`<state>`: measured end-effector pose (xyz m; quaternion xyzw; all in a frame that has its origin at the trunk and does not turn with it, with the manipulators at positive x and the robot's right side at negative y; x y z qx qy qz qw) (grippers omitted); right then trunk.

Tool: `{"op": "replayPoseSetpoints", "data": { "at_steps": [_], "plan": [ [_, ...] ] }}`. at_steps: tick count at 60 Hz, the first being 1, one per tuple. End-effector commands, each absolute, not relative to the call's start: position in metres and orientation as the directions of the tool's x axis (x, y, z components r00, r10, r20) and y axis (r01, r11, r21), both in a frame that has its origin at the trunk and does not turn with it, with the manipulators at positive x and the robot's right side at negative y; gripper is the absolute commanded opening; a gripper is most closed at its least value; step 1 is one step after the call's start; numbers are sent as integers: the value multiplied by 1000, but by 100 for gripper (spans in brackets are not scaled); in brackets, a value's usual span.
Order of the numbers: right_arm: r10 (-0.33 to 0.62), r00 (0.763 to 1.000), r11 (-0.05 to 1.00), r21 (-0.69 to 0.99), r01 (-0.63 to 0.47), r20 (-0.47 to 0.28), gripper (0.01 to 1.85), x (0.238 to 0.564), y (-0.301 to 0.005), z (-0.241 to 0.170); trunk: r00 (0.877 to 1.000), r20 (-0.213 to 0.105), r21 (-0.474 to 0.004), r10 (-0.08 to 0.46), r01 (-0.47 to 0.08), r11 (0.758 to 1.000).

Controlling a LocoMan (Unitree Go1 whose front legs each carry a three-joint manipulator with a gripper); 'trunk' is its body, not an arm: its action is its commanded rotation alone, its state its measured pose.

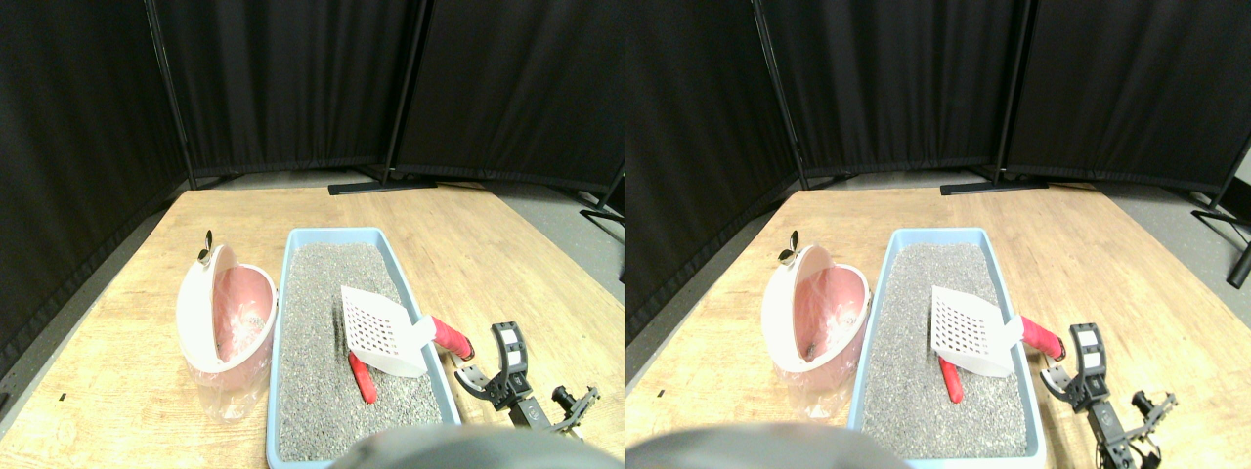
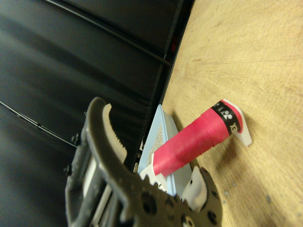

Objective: Scoop (unimanual)

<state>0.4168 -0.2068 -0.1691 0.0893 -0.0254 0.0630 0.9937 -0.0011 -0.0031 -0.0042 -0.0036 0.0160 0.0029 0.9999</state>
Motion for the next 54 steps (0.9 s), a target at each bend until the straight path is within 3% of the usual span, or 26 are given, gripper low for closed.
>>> {"op": "replayPoseSetpoints", "data": {
  "at_steps": [1,10,24,54],
  "plan": [
    [113,992,975,188,-122,62,96,421,-208,-170,999,-40,-20,19,-20,1000],
    [118,992,969,213,-126,46,95,426,-206,-175,999,-45,-21,26,-27,999],
    [88,995,962,263,-71,-53,97,435,-202,-187,998,-53,-26,34,-36,999],
    [22,993,957,289,11,-113,96,454,-210,-204,998,-61,-21,27,-28,999]
  ]
}}
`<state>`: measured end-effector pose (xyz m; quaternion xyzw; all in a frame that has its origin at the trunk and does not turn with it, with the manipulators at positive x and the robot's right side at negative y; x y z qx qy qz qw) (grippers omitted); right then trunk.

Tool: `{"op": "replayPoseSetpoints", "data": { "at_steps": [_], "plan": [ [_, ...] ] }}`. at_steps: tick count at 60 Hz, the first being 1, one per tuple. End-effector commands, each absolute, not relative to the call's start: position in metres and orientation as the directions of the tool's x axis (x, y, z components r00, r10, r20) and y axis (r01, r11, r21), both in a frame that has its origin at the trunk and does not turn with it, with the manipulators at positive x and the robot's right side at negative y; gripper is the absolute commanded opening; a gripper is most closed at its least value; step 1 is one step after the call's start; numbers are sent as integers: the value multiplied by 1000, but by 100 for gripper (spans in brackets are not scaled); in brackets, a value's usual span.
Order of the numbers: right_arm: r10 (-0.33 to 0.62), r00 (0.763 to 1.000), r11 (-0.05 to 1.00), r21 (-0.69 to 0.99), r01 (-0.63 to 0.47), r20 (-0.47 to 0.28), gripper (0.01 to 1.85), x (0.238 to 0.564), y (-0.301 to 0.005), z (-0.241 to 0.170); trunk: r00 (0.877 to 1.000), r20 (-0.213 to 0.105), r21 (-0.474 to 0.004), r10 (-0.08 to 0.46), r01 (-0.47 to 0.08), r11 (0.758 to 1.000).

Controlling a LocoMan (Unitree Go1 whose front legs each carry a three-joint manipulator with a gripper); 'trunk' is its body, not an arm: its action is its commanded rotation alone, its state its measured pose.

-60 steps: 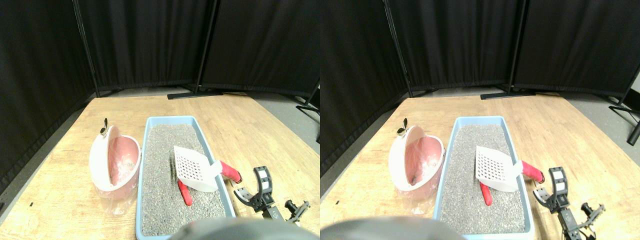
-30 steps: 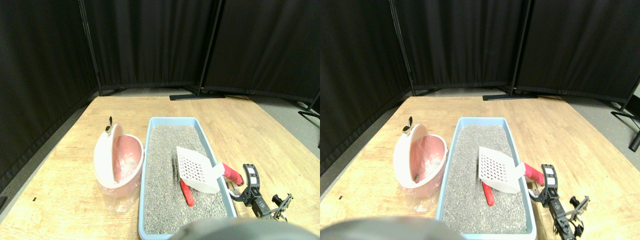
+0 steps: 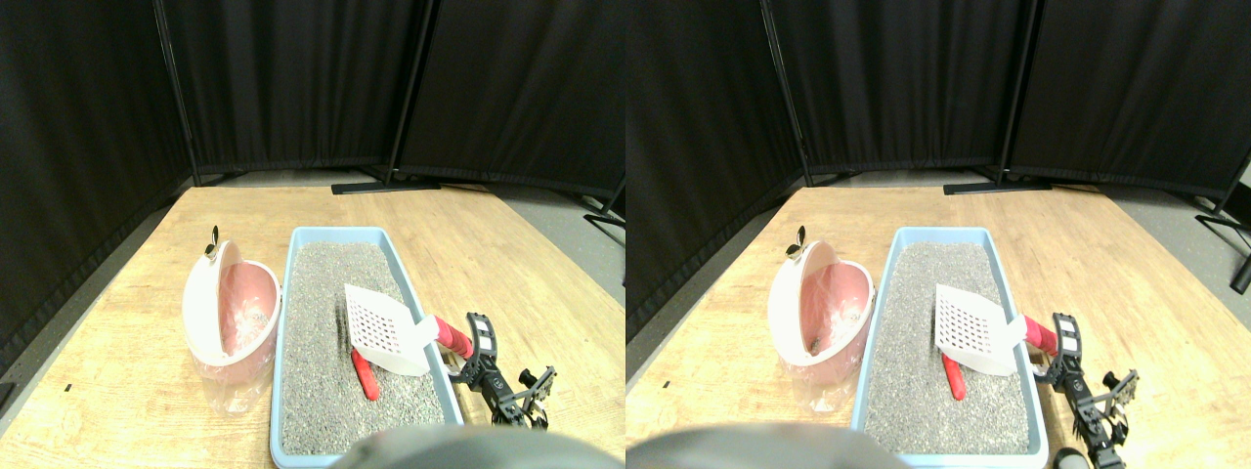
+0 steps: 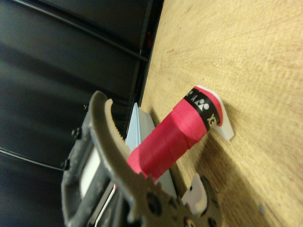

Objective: Scoop (unimanual)

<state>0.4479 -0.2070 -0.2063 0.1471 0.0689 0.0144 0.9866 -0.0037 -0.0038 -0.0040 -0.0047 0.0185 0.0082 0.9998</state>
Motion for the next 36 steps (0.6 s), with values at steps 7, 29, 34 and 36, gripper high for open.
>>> {"op": "replayPoseSetpoints", "data": {
  "at_steps": [7,29,34,36],
  "plan": [
    [18,992,953,303,22,-129,101,462,-213,-208,998,-61,-21,25,-26,999],
    [20,983,949,312,38,-180,106,475,-213,-208,998,-63,-23,29,-31,999],
    [19,980,946,321,46,-196,107,477,-212,-209,998,-63,-23,29,-31,999],
    [18,980,945,323,48,-198,107,477,-212,-210,998,-63,-23,29,-31,999]
  ]
}}
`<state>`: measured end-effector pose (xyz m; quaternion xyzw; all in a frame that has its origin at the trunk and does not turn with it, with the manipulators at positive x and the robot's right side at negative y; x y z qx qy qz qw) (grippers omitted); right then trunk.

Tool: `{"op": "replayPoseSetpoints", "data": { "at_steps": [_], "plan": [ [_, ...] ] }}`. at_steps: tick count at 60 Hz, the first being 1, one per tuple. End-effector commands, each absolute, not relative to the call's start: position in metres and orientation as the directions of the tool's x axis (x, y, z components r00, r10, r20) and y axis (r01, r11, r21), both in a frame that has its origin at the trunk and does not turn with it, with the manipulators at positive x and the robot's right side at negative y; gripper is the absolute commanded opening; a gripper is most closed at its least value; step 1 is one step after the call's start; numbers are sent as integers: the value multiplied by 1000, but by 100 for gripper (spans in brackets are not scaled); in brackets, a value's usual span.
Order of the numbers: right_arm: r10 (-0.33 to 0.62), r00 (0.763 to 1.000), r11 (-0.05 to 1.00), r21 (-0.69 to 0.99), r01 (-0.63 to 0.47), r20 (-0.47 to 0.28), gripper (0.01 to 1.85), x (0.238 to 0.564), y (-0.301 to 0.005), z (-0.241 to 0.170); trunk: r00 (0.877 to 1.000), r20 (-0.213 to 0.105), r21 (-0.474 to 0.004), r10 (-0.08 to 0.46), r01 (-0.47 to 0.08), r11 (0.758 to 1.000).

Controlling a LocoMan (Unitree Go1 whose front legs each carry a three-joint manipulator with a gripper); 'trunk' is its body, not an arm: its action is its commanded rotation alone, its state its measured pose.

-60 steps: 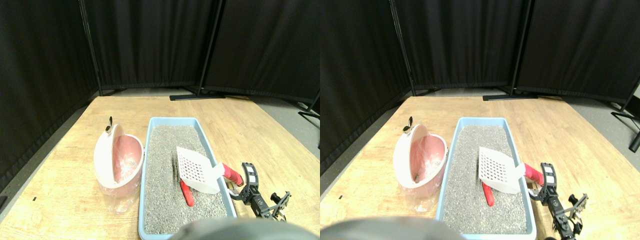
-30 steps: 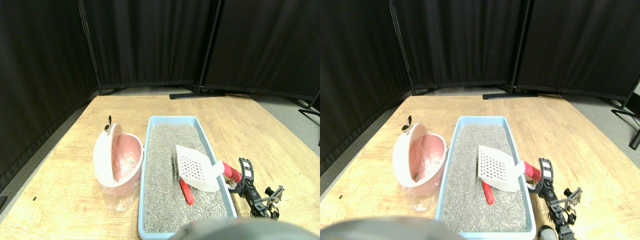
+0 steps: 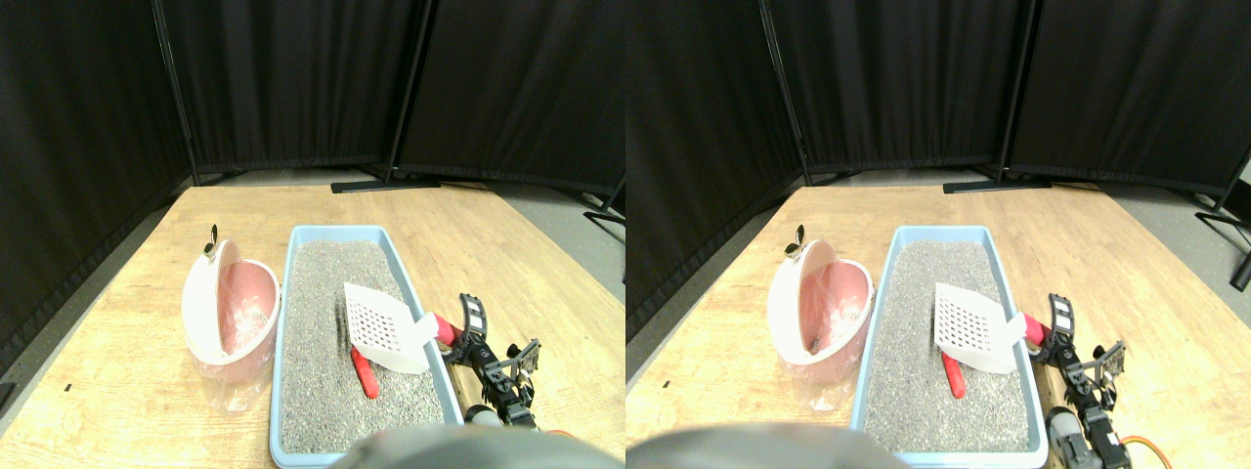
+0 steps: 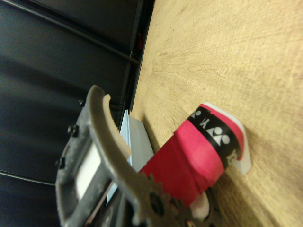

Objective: Scoop (unimanual)

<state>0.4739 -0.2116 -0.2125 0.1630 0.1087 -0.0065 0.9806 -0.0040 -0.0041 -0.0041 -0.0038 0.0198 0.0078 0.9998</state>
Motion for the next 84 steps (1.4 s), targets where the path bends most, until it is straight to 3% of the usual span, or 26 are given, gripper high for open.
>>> {"op": "replayPoseSetpoints", "data": {
  "at_steps": [1,25,32,34,35,36,37,39,40,41,68,84],
  "plan": [
    [12,979,944,324,56,-206,107,479,-212,-212,998,-63,-23,29,-31,999],
    [25,967,944,324,61,-255,103,487,-209,-219,996,-69,-31,49,-51,998],
    [26,964,943,326,64,-263,93,488,-208,-218,996,-69,-31,49,-51,998],
    [40,966,946,322,46,-255,82,489,-208,-219,996,-69,-31,49,-51,998],
    [58,969,947,319,23,-241,55,490,-208,-220,996,-69,-31,49,-51,998],
    [58,969,947,319,23,-241,55,490,-208,-220,996,-69,-31,49,-51,998],
    [57,968,949,315,24,-244,40,490,-208,-220,996,-69,-31,49,-51,998],
    [53,967,950,312,28,-248,32,490,-208,-220,996,-69,-31,49,-51,998],
    [65,971,948,318,12,-232,11,490,-209,-221,996,-72,-29,50,-52,998],
    [79,972,948,320,-4,-221,5,490,-210,-221,996,-72,-29,50,-52,998],
    [118,982,951,300,-69,-149,5,479,-219,-210,996,-72,-34,49,-52,998],
    [207,977,962,168,-214,58,5,466,-216,-166,996,-70,-47,59,-62,997]
  ]
}}
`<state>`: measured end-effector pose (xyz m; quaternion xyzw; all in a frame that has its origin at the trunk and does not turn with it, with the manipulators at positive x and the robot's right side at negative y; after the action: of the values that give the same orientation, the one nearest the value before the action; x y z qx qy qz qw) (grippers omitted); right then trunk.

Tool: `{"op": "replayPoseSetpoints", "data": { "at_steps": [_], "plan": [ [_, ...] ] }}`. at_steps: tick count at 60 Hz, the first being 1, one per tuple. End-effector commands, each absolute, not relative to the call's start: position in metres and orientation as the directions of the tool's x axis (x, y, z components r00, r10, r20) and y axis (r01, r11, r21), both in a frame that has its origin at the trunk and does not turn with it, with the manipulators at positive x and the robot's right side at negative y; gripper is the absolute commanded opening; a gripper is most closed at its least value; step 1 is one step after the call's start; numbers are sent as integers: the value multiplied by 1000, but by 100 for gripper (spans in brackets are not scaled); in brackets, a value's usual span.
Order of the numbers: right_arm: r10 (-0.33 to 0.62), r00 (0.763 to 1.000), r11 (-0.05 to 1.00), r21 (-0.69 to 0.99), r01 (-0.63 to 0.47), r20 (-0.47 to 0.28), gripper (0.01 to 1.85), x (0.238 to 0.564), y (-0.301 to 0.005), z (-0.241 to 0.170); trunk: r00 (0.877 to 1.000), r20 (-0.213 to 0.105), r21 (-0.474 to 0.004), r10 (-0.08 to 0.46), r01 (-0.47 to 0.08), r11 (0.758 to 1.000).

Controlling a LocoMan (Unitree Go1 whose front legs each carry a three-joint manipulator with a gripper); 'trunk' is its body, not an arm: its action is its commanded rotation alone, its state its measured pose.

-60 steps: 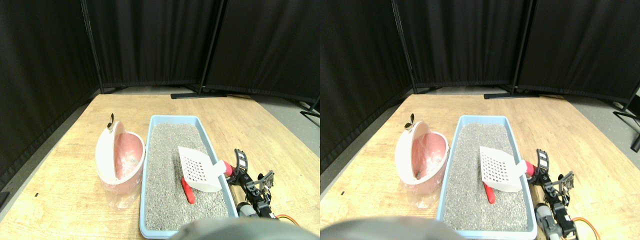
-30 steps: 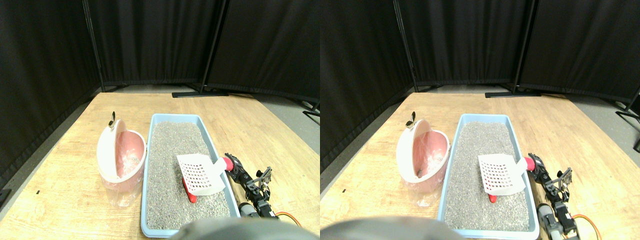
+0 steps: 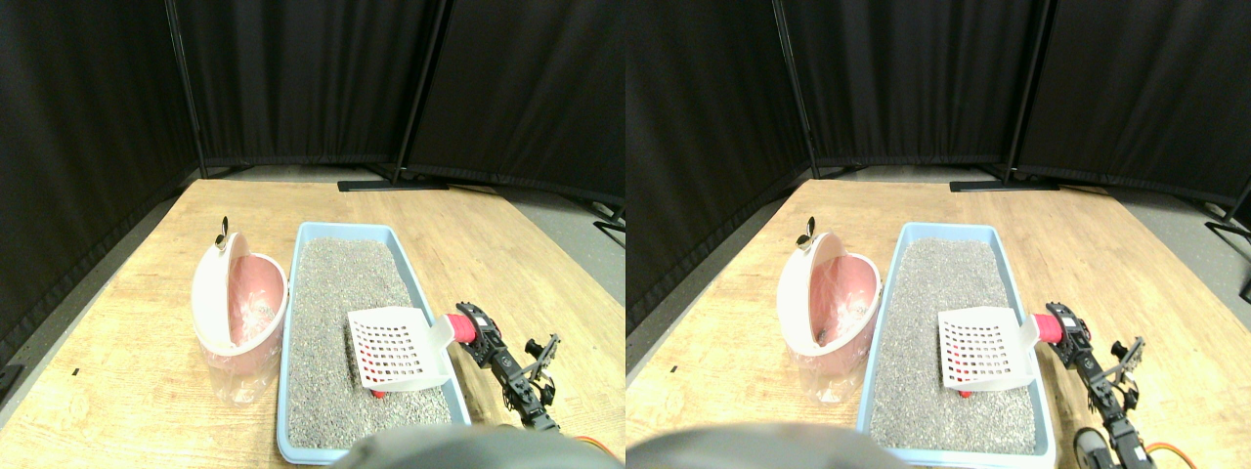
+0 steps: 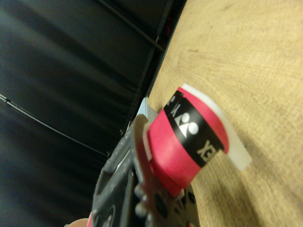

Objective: Scoop (unimanual)

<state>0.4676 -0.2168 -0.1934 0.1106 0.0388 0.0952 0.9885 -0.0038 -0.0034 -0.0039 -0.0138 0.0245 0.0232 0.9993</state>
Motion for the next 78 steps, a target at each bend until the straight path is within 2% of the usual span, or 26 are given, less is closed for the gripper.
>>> {"op": "replayPoseSetpoints", "data": {
  "at_steps": [1,6,8,13,19,29,40,44,49,57,62,78],
  "plan": [
    [212,975,962,159,-220,67,5,466,-216,-164,996,-69,-50,61,-65,997],
    [240,965,964,90,-250,109,5,466,-217,-147,995,-70,-54,66,-70,996],
    [273,954,958,58,-282,127,5,468,-218,-138,995,-69,-57,70,-74,996],
    [281,950,958,17,-286,134,5,468,-220,-126,995,-70,-59,73,-78,995],
    [325,932,946,-46,-321,164,5,469,-222,-110,995,-66,-66,78,-83,994],
    [336,928,941,-93,-324,160,5,467,-225,-93,995,-62,-73,84,-88,993],
    [345,927,925,-219,-310,145,5,464,-227,-76,995,-55,-81,89,-94,992],
    [375,916,899,-296,-322,140,5,466,-228,-71,995,-50,-85,89,-93,992],
    [385,915,878,-353,-322,122,5,466,-227,-66,995,-43,-90,89,-93,992],
    [355,933,846,-448,-290,67,5,467,-224,-57,995,-32,-99,90,-93,991],
    [351,935,822,-495,-281,53,5,469,-222,-54,995,-25,-107,93,-95,990],
    [331,942,760,-606,-234,51,5,483,-217,-57,994,-17,-121,103,-105,987]
  ]
}}
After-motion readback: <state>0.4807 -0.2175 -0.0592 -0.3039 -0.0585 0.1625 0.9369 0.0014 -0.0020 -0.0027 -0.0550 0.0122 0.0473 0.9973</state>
